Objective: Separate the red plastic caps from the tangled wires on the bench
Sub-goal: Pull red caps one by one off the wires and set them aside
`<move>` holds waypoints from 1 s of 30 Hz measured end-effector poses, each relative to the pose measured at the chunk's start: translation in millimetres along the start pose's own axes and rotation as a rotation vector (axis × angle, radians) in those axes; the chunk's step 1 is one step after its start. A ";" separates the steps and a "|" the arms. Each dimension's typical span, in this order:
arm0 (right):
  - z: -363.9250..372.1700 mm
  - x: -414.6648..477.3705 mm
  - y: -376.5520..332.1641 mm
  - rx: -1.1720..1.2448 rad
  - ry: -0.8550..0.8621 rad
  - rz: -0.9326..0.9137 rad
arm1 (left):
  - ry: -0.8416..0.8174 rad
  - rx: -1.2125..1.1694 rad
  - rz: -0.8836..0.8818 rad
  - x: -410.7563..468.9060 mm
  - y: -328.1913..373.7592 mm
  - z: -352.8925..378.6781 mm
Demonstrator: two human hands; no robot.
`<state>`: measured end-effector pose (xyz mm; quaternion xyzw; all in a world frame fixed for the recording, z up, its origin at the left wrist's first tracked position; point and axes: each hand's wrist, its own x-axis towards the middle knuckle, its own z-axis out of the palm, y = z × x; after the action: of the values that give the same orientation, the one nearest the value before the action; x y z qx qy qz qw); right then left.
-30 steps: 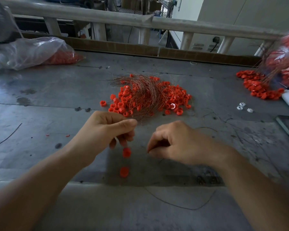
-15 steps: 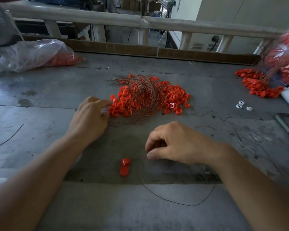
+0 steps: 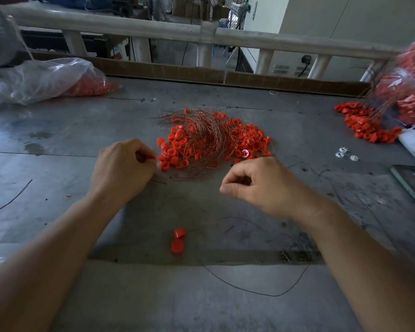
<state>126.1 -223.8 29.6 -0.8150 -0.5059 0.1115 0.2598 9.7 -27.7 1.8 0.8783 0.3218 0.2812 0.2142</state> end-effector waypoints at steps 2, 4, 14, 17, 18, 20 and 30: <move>-1.4 4.6 8.4 -0.053 0.156 0.050 | 0.029 -0.102 -0.043 -3.0 4.7 -5.7; -3.3 10.5 18.0 -0.048 0.315 0.110 | 0.032 -0.185 -0.032 -8.2 10.4 -10.1; 3.6 31.2 42.0 0.094 0.290 0.206 | -0.101 -0.318 0.133 -28.6 21.7 -10.8; 4.6 31.6 41.0 0.085 0.381 0.153 | -0.102 -0.325 0.152 -28.9 21.0 -11.5; 4.7 31.1 40.5 0.086 0.424 0.135 | -0.105 -0.326 0.153 -29.1 21.2 -11.3; 4.0 30.1 39.0 0.083 0.494 0.117 | -0.116 -0.323 0.151 -29.9 21.7 -11.3; -3.4 23.7 36.1 0.163 0.787 0.062 | -0.135 -0.356 0.172 -33.8 24.1 -10.1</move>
<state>166.3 -216.6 15.1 -0.7869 -0.3325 -0.1616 0.4941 -7.4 -65.8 10.7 0.8679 0.1756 0.2912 0.3622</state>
